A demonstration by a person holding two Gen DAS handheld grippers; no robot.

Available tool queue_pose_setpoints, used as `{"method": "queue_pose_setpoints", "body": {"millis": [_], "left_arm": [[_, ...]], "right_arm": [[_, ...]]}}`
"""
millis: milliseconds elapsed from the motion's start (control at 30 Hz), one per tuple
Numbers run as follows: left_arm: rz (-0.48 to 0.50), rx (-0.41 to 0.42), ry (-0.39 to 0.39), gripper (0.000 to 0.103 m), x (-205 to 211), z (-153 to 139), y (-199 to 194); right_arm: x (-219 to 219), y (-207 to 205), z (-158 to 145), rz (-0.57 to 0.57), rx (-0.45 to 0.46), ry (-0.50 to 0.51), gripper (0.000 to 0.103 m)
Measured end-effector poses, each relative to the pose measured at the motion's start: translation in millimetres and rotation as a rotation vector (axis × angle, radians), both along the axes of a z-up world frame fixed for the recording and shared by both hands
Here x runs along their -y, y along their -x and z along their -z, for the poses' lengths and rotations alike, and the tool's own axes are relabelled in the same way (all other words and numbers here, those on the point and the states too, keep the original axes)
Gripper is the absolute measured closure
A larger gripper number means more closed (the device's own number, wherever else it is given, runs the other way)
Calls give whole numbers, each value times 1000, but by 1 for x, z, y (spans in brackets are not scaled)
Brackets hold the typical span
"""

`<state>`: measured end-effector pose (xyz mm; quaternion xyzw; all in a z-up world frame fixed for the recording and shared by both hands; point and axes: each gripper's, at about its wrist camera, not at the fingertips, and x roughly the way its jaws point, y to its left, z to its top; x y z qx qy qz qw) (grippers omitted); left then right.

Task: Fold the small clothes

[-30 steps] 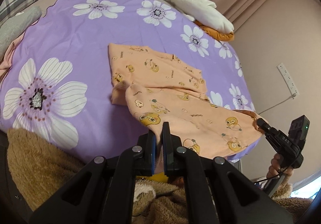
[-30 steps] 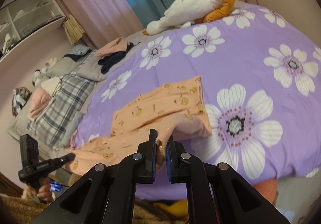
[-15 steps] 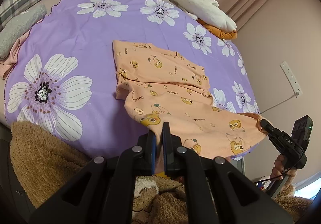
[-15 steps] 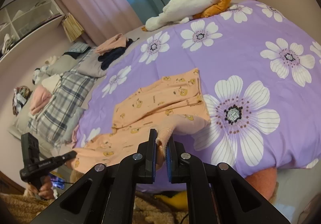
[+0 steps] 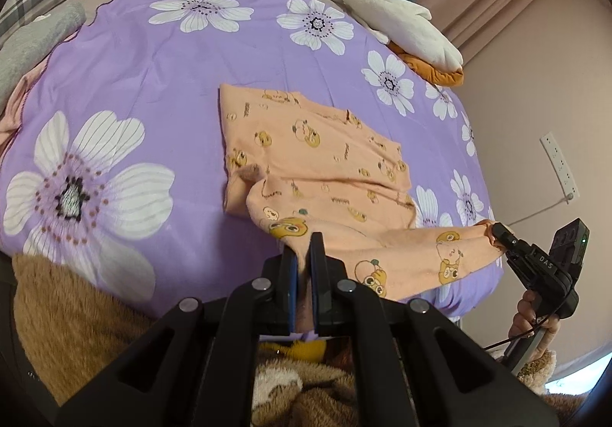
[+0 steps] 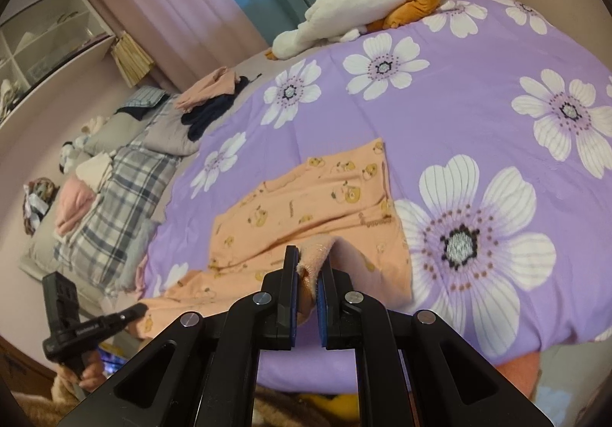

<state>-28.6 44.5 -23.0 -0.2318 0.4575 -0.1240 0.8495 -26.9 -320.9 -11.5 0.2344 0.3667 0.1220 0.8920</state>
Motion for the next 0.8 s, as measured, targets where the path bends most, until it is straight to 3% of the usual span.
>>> {"method": "queue_pose_setpoints", "body": {"millis": [600,800], "left_arm": [[-69,-86,109,98,-19,38,-157],[-94,-112,100,99,-19,51,-200]], "right_arm": [[7,-137,34,31,-101,-33,93],[8,-182,48,43,-138,-20,93]]}}
